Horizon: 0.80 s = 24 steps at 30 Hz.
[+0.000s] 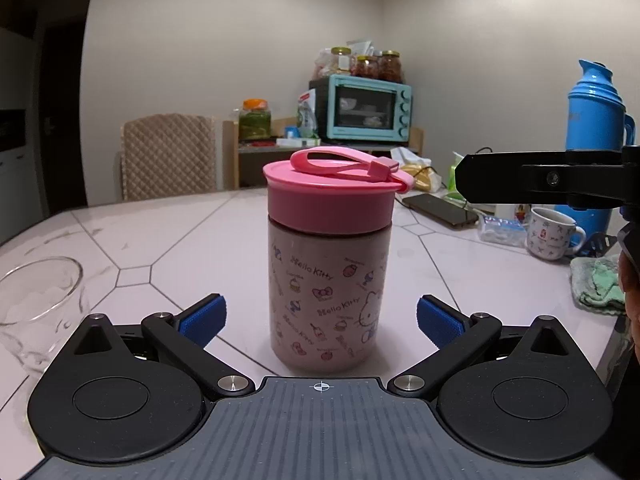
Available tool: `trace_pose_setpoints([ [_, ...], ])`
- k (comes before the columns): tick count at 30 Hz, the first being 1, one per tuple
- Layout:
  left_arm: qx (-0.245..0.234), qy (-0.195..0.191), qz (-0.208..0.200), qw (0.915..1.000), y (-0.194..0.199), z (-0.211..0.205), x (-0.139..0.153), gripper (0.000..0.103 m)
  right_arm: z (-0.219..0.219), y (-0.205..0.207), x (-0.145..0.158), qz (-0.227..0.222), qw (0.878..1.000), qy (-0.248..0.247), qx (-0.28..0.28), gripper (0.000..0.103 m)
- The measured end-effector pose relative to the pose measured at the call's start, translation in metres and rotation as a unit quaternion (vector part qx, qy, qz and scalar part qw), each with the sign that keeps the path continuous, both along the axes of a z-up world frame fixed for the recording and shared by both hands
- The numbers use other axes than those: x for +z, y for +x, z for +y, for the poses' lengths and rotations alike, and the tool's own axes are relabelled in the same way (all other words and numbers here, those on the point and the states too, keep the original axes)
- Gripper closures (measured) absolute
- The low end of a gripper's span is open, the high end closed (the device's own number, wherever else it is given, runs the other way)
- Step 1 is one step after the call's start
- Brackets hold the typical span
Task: Unscrew bottle cap and pour
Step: 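Move the left tool toward the pink Hello Kitty bottle while the right tool follows, then close the left tool around the bottle body while the right tool moves over the lid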
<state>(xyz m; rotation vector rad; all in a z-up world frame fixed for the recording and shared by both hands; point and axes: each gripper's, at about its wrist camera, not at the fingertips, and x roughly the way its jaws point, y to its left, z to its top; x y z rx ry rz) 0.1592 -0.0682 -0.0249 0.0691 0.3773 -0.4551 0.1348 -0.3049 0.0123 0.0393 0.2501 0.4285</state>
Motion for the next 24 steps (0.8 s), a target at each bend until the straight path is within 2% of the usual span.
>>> trace_pose_setpoints([
  [24,-0.038,0.004,-0.005,0.9993,0.027,-0.001,-0.007,0.0,0.006,0.021,0.0,-0.008,0.999,-0.009,0.032,0.0],
])
